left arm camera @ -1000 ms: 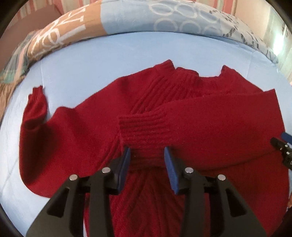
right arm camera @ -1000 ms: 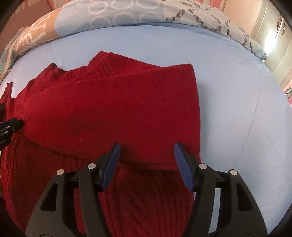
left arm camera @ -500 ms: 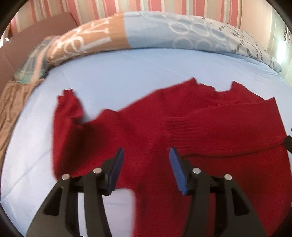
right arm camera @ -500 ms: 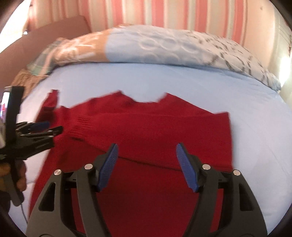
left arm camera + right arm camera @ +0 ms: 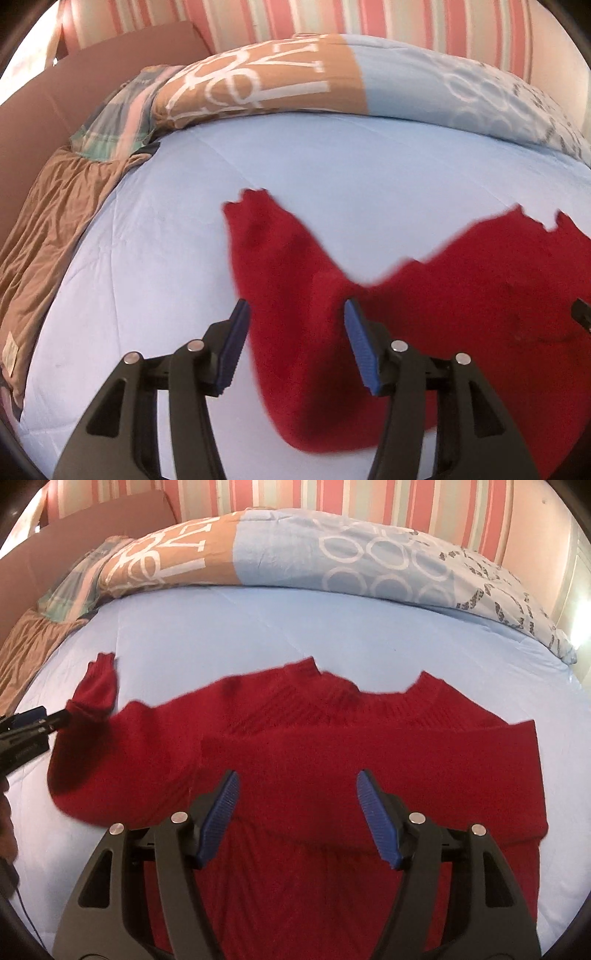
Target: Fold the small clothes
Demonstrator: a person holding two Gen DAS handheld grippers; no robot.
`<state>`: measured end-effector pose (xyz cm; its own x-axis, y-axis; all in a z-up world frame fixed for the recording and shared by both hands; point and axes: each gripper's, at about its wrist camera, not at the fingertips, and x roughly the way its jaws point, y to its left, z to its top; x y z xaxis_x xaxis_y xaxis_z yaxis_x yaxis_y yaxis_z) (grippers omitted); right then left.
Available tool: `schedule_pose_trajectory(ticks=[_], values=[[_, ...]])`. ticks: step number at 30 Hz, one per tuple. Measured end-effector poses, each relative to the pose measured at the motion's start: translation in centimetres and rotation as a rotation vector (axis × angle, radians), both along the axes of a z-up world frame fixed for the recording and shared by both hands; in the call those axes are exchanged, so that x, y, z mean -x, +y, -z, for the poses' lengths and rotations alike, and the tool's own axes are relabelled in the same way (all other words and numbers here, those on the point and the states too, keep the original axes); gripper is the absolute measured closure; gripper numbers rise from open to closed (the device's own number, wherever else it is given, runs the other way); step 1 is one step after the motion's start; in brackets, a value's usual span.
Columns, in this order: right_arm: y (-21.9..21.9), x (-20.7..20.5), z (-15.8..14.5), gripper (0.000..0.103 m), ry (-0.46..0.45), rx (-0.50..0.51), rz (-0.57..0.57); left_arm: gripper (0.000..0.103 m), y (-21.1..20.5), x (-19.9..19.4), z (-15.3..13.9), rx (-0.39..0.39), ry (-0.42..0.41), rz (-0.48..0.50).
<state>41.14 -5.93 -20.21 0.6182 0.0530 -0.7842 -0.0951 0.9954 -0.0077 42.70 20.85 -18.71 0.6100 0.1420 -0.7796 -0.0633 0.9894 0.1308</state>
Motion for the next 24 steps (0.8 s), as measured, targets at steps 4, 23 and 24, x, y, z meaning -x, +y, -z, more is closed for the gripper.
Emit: schedule_pose_trajectory(ticks=[4,23,24], values=[[0.5,-0.8,0.6,0.036,-0.008,0.037,0.003,0.049,4.2,-2.7,0.9,0.027,0.002,-0.031],[0.7,-1.6,2.3,0.036,0.011,0.115,-0.034,0.051,7.5,-11.1,5.1,0.120,0.128,-0.012],[0.6,-1.6,2.3,0.036,0.014,0.106,-0.033,0.052,7.2,-11.0,5.2,0.104,0.124,-0.010]])
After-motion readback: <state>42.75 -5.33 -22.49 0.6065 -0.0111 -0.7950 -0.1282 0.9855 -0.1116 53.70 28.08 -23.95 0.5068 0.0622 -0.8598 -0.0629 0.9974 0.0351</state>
